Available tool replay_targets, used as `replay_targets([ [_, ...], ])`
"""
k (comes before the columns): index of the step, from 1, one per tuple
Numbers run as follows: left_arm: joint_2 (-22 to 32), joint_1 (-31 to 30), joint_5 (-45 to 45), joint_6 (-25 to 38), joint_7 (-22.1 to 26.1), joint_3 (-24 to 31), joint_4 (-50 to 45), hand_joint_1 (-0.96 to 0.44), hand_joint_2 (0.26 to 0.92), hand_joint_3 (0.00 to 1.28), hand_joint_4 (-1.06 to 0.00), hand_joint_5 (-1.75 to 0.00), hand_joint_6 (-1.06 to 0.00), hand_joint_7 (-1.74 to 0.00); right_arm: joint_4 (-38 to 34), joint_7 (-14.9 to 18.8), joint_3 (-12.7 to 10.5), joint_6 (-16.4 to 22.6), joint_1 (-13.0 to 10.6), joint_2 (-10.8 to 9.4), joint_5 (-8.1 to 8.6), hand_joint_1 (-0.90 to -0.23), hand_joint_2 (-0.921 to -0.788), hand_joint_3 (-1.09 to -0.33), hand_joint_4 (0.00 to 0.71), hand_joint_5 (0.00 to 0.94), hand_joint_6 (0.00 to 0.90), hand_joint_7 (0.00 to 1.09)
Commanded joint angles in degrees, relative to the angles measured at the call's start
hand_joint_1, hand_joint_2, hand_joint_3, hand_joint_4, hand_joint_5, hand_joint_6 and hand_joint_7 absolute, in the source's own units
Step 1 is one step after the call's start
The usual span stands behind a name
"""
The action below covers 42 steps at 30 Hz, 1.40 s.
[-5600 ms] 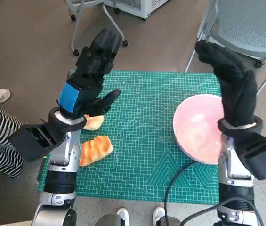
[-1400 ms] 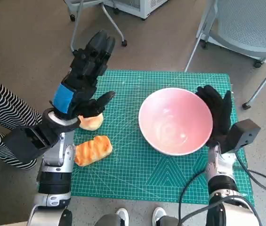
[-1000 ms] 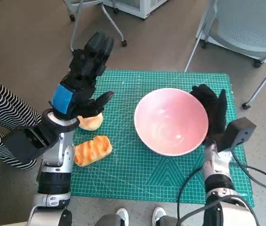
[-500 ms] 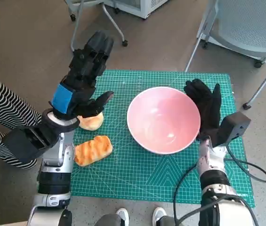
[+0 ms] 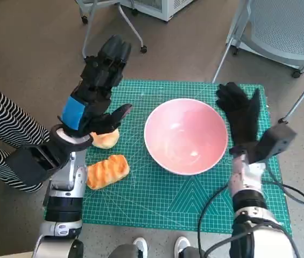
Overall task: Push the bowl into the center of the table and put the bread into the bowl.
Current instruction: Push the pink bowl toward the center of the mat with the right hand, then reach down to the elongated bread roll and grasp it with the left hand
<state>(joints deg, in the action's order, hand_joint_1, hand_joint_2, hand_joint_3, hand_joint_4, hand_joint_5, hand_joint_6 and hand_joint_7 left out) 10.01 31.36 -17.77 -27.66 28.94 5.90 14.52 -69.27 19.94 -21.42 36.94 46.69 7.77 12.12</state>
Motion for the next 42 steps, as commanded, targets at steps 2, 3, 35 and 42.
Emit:
replay_targets([
  [2,-0.11,-0.39,0.34,-0.47,-0.10,-0.08,-0.67,-0.50,0.921,0.39,0.00,0.00,0.00,-0.21,3.81,0.42,0.50,4.52,-0.38,1.17,0.31,-0.627,-0.921,-0.704,0.112,0.007,0.004,0.49],
  [3,-0.12,-0.42,0.34,-0.46,-0.12,-0.09,-0.71,-0.50,0.921,0.39,0.00,0.00,0.00,-0.21,4.58,0.70,0.58,5.19,-0.51,1.17,0.48,-0.625,-0.921,-0.699,0.117,0.010,0.007,0.50],
  [35,-3.04,5.49,-1.02,2.45,0.78,-2.49,-1.41,-0.53,0.921,0.32,0.00,0.00,0.00,-0.18,53.67,2.33,15.02,-3.34,-12.24,1.16,-1.37,-0.710,-0.921,-0.666,0.154,0.015,-0.001,0.56],
  [42,-3.07,5.89,-0.80,2.40,1.04,-2.51,-1.42,-0.54,0.921,0.32,0.00,0.00,0.00,-0.18,54.87,2.61,16.11,-5.62,-12.07,1.31,-1.00,-0.716,-0.921,-0.653,0.157,0.016,-0.001,0.55],
])
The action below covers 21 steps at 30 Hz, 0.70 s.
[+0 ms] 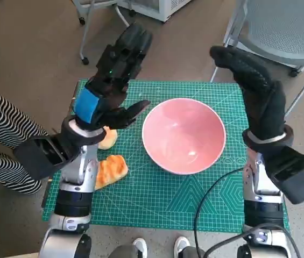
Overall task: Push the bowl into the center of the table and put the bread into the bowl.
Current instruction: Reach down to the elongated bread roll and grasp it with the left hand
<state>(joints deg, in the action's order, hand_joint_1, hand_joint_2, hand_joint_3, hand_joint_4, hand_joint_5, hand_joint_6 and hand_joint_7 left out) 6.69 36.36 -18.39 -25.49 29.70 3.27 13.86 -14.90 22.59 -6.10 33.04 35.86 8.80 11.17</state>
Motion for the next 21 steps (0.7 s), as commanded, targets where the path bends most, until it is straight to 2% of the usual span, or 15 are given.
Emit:
replay_targets([
  [1,0.26,0.89,-0.16,0.26,0.29,0.12,-0.82,-0.54,0.921,0.32,0.00,0.00,0.00,-0.18,0.62,-0.08,0.86,-1.87,-1.26,0.29,-0.09,-0.716,-0.921,-0.653,0.157,0.015,-0.001,0.55],
  [14,1.95,-0.70,0.59,-0.48,0.29,1.01,-2.87,-0.55,0.921,0.29,-0.02,-0.01,0.00,-0.22,1.30,-0.20,0.61,-3.55,-1.67,0.92,-0.07,-0.725,-0.921,-0.651,0.155,0.014,-0.001,0.55],
  [18,6.58,-2.18,5.40,-1.40,-0.97,2.23,-4.64,-0.53,0.921,0.28,-0.02,-0.01,0.00,-0.23,1.91,-0.40,0.47,-3.83,-2.15,1.18,-0.36,-0.726,-0.921,-0.649,0.157,0.015,-0.001,0.55],
  [21,13.33,-3.98,12.72,2.47,-2.12,3.27,-9.13,-0.52,0.921,0.26,-0.03,-0.01,0.00,-0.24,2.38,-0.56,0.32,-4.03,-2.64,1.39,-0.44,-0.727,-0.921,-0.648,0.158,0.015,-0.001,0.55],
])
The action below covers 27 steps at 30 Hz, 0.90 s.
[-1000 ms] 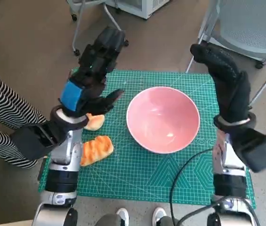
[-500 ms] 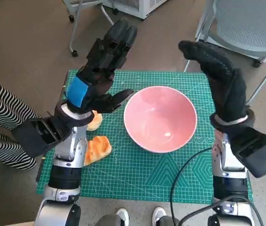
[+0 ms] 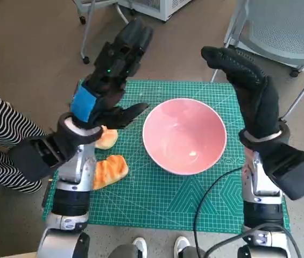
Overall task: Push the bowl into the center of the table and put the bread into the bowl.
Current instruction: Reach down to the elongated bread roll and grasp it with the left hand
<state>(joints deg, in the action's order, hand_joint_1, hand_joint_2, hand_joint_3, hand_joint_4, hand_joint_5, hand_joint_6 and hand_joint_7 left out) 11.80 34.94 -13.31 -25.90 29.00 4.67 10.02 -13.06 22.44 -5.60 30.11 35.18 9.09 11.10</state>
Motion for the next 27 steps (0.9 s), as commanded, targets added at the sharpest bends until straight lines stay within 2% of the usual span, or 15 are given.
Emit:
replay_targets([
  [1,10.08,-3.15,9.36,4.65,-1.53,2.13,-6.84,-0.52,0.921,0.26,-0.03,-0.01,0.00,-0.25,0.73,-0.50,-0.19,-1.19,-2.11,1.13,-0.40,-0.728,-0.921,-0.647,0.158,0.015,-0.001,0.55],
  [4,17.89,-5.11,12.85,16.45,0.60,3.59,-13.57,-0.52,0.921,0.23,-0.03,-0.01,-0.01,-0.27,0.77,-0.49,-0.53,-1.18,-2.55,1.52,-0.17,-0.727,-0.921,-0.644,0.160,0.016,-0.001,0.55],
  [7,22.43,-6.33,12.68,25.08,2.36,4.88,-17.89,-0.53,0.921,0.16,-0.05,-0.01,-0.05,-0.30,0.59,-0.44,-0.77,-1.12,-2.71,1.77,0.17,-0.725,-0.921,-0.641,0.161,0.016,-0.001,0.56],
  [11,27.73,-7.86,12.92,28.42,4.95,6.14,-19.73,-0.54,0.917,0.07,-0.12,-0.03,-0.11,-0.33,-0.02,-0.46,-1.21,-1.01,-2.62,1.95,0.59,-0.724,-0.921,-0.638,0.160,0.015,-0.001,0.56],
  [16,32.45,-11.45,14.07,31.55,7.33,6.43,-24.11,-0.56,0.907,0.03,-0.18,-0.05,-0.16,-0.35,-0.84,-0.53,-1.53,-1.06,-2.34,1.72,1.15,-0.726,-0.921,-0.633,0.154,0.011,-0.001,0.56],
  [27,36.99,-20.25,19.53,39.94,8.07,4.48,-35.24,-0.54,0.900,0.00,-0.30,-0.03,-0.24,-0.23,-1.44,-1.09,-1.56,-1.89,-1.81,0.72,1.85,-0.734,-0.921,-0.610,0.151,0.008,-0.001,0.56],
])
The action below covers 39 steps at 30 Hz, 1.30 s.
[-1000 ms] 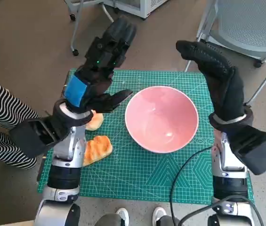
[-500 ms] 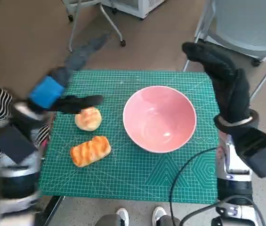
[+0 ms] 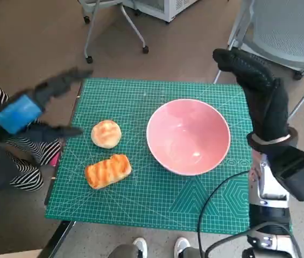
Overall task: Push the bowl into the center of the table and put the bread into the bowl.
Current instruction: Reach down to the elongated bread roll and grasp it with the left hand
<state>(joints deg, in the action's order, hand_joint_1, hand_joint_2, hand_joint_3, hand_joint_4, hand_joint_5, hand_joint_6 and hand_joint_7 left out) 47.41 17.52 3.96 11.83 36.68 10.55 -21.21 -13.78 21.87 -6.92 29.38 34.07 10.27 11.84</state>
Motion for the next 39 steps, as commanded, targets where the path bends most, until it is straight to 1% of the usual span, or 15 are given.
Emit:
replay_targets([
  [1,1.49,-3.56,3.00,2.73,0.36,-1.82,-4.80,-0.54,0.901,0.00,-0.31,-0.02,-0.25,-0.22,-0.64,-0.56,-0.21,-1.20,-0.72,-0.52,1.11,-0.735,-0.921,-0.609,0.151,0.008,-0.001,0.56],
  [8,1.66,-7.64,7.08,3.43,0.16,-4.33,-7.39,-0.56,0.914,0.00,-0.36,-0.02,-0.29,-0.15,-0.39,-0.89,-0.09,-1.27,-0.68,-0.67,1.32,-0.728,-0.921,-0.609,0.151,0.007,-0.001,0.56],
  [21,1.85,-12.13,13.39,6.24,1.40,-8.67,-10.35,-0.60,0.921,0.04,-0.36,-0.02,-0.29,-0.13,-1.00,-0.67,-0.07,-0.94,-0.57,-0.56,1.90,-0.719,-0.921,-0.609,0.153,0.007,-0.001,0.56],
  [39,-0.03,-14.92,14.73,3.16,0.48,-13.16,-5.31,-0.58,0.921,0.05,-0.35,-0.01,-0.29,-0.12,-1.85,-0.41,-0.45,0.29,-0.31,-0.01,1.86,-0.705,-0.921,-0.614,0.152,0.005,-0.001,0.56],
])
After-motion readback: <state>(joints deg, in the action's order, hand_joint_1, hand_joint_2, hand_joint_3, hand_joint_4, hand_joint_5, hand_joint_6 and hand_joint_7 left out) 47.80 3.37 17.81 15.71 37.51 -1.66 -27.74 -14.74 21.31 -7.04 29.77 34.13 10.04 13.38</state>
